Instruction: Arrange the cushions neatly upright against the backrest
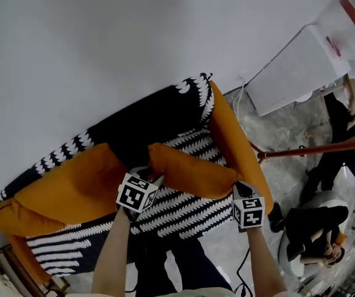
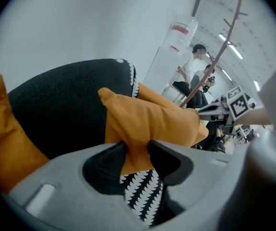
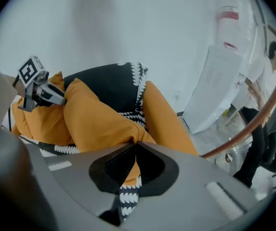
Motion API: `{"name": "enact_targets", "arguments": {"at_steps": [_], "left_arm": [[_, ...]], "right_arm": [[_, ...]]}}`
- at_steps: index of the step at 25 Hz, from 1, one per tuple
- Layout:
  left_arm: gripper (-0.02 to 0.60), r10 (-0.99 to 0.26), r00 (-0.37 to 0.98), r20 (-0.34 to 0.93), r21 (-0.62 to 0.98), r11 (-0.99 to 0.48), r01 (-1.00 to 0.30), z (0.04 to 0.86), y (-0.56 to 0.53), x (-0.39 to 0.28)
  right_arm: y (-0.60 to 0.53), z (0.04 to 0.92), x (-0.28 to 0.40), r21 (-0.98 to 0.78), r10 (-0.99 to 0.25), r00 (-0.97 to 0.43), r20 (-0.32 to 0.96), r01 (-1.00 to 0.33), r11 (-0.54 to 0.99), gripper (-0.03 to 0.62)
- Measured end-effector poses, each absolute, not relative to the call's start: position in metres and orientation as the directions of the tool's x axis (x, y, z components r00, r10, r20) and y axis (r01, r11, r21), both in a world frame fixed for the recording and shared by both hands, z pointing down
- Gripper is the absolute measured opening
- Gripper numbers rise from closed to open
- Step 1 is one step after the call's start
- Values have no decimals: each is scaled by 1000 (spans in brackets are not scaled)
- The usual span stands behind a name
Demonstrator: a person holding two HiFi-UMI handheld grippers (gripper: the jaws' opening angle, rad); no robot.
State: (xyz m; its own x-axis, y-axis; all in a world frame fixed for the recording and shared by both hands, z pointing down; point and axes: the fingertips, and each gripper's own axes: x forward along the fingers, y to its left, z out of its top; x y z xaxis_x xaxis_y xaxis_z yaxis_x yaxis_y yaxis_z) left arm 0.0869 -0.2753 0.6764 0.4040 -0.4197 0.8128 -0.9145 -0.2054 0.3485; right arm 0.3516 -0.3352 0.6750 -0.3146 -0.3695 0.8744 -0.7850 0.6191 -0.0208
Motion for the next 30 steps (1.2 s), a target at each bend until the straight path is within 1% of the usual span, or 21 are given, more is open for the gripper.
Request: {"name": "enact_targets", "arguments": {"at_steps": [3, 10, 13, 19, 21, 24, 25, 27, 30], "left_arm": [[164, -449, 366, 815, 347, -128, -929, 682, -266, 75], [160, -457, 340, 822, 374, -18, -927, 702, -243, 62], [153, -452, 326, 830, 379, 30, -925, 712, -234, 58], [146, -435, 302, 848, 385, 115, -916, 736, -224, 70], [120, -432, 291, 854, 380, 135, -915, 744, -222, 71], [117, -432, 291, 853, 392, 163, -905, 754, -222, 71], [107, -436, 293, 851, 397, 170, -902, 757, -223, 73], [100, -441, 295, 848, 403, 175, -898, 760, -223, 76], [101, -444, 300, 844, 410, 176, -895, 764, -222, 78]], "right_arm": [[-364, 674, 328, 10, -361, -333, 871, -723, 691, 21], [-417, 678, 274, 67, -307, -366, 879, -542, 838, 21], [-430, 686, 250, 73, -273, -377, 885, -468, 881, 21], [-455, 704, 224, 76, -194, -358, 913, -318, 945, 21], [-463, 712, 216, 73, -180, -353, 918, -294, 953, 21], [-470, 725, 205, 66, -165, -355, 920, -273, 960, 25], [-471, 731, 202, 74, -167, -350, 922, -263, 962, 31], [-474, 743, 199, 125, -206, -313, 927, -261, 957, 37], [-484, 756, 203, 193, -280, -259, 924, -317, 929, 61]]}}
